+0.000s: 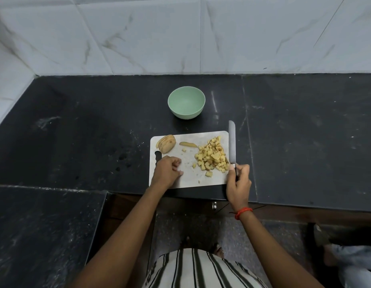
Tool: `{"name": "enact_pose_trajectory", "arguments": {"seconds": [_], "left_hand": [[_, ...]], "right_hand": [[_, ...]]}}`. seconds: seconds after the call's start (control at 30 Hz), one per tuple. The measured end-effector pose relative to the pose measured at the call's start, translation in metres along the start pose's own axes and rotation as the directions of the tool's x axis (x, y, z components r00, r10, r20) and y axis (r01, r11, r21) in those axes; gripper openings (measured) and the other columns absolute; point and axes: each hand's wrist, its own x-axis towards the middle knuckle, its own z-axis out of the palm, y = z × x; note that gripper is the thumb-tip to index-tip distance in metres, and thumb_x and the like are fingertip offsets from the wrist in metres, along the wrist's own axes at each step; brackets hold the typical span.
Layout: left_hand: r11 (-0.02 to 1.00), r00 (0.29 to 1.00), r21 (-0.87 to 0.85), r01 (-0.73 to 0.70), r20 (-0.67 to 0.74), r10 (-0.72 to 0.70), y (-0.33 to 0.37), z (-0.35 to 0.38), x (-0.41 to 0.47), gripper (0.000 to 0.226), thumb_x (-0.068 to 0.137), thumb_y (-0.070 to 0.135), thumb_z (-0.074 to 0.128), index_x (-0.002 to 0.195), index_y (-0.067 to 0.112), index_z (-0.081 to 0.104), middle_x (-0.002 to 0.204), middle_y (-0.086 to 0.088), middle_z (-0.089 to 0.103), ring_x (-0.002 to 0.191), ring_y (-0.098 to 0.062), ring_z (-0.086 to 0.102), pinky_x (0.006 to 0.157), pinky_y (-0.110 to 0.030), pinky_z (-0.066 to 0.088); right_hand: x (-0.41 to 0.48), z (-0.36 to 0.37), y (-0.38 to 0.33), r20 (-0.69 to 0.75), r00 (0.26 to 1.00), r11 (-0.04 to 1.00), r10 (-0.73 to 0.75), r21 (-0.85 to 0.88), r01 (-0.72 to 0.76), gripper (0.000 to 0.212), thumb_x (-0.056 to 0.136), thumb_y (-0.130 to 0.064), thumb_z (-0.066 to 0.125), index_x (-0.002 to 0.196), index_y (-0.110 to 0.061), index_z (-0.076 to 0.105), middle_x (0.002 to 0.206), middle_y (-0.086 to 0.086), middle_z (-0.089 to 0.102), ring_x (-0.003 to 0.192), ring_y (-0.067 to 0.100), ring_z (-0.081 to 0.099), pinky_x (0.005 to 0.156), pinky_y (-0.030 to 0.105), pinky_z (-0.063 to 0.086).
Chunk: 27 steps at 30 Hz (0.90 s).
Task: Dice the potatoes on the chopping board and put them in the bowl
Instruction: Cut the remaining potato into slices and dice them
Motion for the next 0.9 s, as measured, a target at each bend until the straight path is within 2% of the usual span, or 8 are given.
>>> {"name": "enact_pose_trajectory", "arguments": {"seconds": [0.03, 0.17, 0.3, 0.4, 0.6, 0.7, 0.8, 0.9], "left_hand": [[1.000, 1.000, 0.004, -0.007, -0.001, 0.007, 0.003, 0.005, 0.002, 0.042, 0.079, 0.010, 0.086, 0.119, 0.011, 0.072, 0.100, 0.003, 0.068, 0.078, -0.008, 0.063, 0.078, -0.018, 0.053], [0.998, 0.997, -0.005, -0.067, -0.033, 0.067, 0.026, 0.025, 0.012, 0.034, 0.082, 0.012, 0.083, 0.115, 0.011, 0.074, 0.100, 0.000, 0.069, 0.081, -0.013, 0.066, 0.081, -0.025, 0.055], [0.988, 0.989, 0.037, -0.148, 0.010, 0.148, 0.048, 0.041, 0.019, 0.044, 0.084, 0.010, 0.078, 0.127, 0.014, 0.070, 0.105, -0.002, 0.067, 0.091, -0.018, 0.065, 0.086, -0.031, 0.055], [0.988, 0.990, 0.054, -0.142, 0.019, 0.141, 0.047, 0.037, 0.025, 0.043, 0.083, 0.012, 0.080, 0.125, 0.017, 0.071, 0.107, -0.002, 0.067, 0.095, -0.021, 0.065, 0.086, -0.033, 0.055], [0.985, 0.978, 0.130, -0.116, -0.157, 0.136, 0.038, 0.009, 0.036, 0.038, 0.090, 0.001, 0.062, 0.125, 0.015, 0.068, 0.120, -0.007, 0.058, 0.106, -0.024, 0.059, 0.080, -0.034, 0.049], [0.992, 0.987, 0.071, -0.102, -0.115, 0.110, 0.042, 0.015, 0.040, 0.042, 0.089, -0.002, 0.062, 0.129, 0.012, 0.064, 0.121, -0.010, 0.063, 0.106, -0.025, 0.063, 0.082, -0.033, 0.052], [0.982, 0.983, -0.061, -0.180, -0.049, 0.177, 0.050, 0.030, 0.033, 0.046, 0.089, 0.000, 0.065, 0.131, 0.018, 0.062, 0.122, -0.004, 0.063, 0.098, -0.014, 0.065, 0.085, -0.029, 0.057], [0.949, 0.941, 0.032, -0.313, -0.123, 0.315, 0.055, 0.033, 0.035, 0.055, 0.086, -0.009, 0.056, 0.133, 0.019, 0.062, 0.128, -0.001, 0.056, 0.111, -0.016, 0.058, 0.092, -0.031, 0.054]], "right_hand": [[0.002, 0.000, 0.001, -0.010, 1.000, 1.000, 0.011, 0.021, -0.011, 0.019, 0.104, -0.024, 0.051, 0.089, -0.014, 0.043, 0.069, -0.005, 0.051, 0.060, 0.004, 0.048, 0.052, 0.024, 0.040], [0.009, -0.002, 0.007, -0.025, 0.996, 0.992, 0.086, 0.094, -0.084, 0.020, 0.101, -0.038, 0.049, 0.089, -0.023, 0.044, 0.067, 0.019, 0.054, 0.056, 0.035, 0.052, 0.050, 0.048, 0.044], [0.013, -0.004, 0.006, -0.005, 0.994, 0.989, 0.111, 0.102, -0.110, 0.016, 0.102, -0.033, 0.050, 0.090, -0.023, 0.046, 0.066, 0.020, 0.056, 0.054, 0.026, 0.053, 0.049, 0.048, 0.045], [0.013, -0.003, 0.010, 0.009, 0.994, 0.991, 0.108, 0.081, -0.109, 0.015, 0.102, -0.030, 0.050, 0.090, -0.022, 0.047, 0.068, 0.022, 0.055, 0.056, 0.033, 0.052, 0.052, 0.053, 0.045], [0.012, -0.003, 0.008, 0.012, 0.994, 0.991, 0.107, 0.081, -0.107, 0.018, 0.099, -0.040, 0.049, 0.091, -0.024, 0.046, 0.068, 0.022, 0.055, 0.059, 0.040, 0.053, 0.052, 0.054, 0.045], [0.012, -0.004, 0.007, 0.007, 0.995, 0.992, 0.098, 0.075, -0.099, 0.021, 0.098, -0.045, 0.048, 0.091, -0.026, 0.046, 0.068, 0.021, 0.056, 0.061, 0.040, 0.054, 0.053, 0.053, 0.046], [0.011, -0.004, 0.005, 0.008, 0.996, 0.994, 0.088, 0.069, -0.088, 0.021, 0.098, -0.046, 0.048, 0.092, -0.026, 0.046, 0.068, 0.020, 0.056, 0.061, 0.038, 0.054, 0.053, 0.052, 0.046], [0.011, -0.004, 0.006, 0.009, 0.996, 0.994, 0.089, 0.059, -0.089, 0.015, 0.102, -0.036, 0.050, 0.091, -0.027, 0.046, 0.069, 0.020, 0.055, 0.058, 0.032, 0.053, 0.053, 0.051, 0.045]]}}
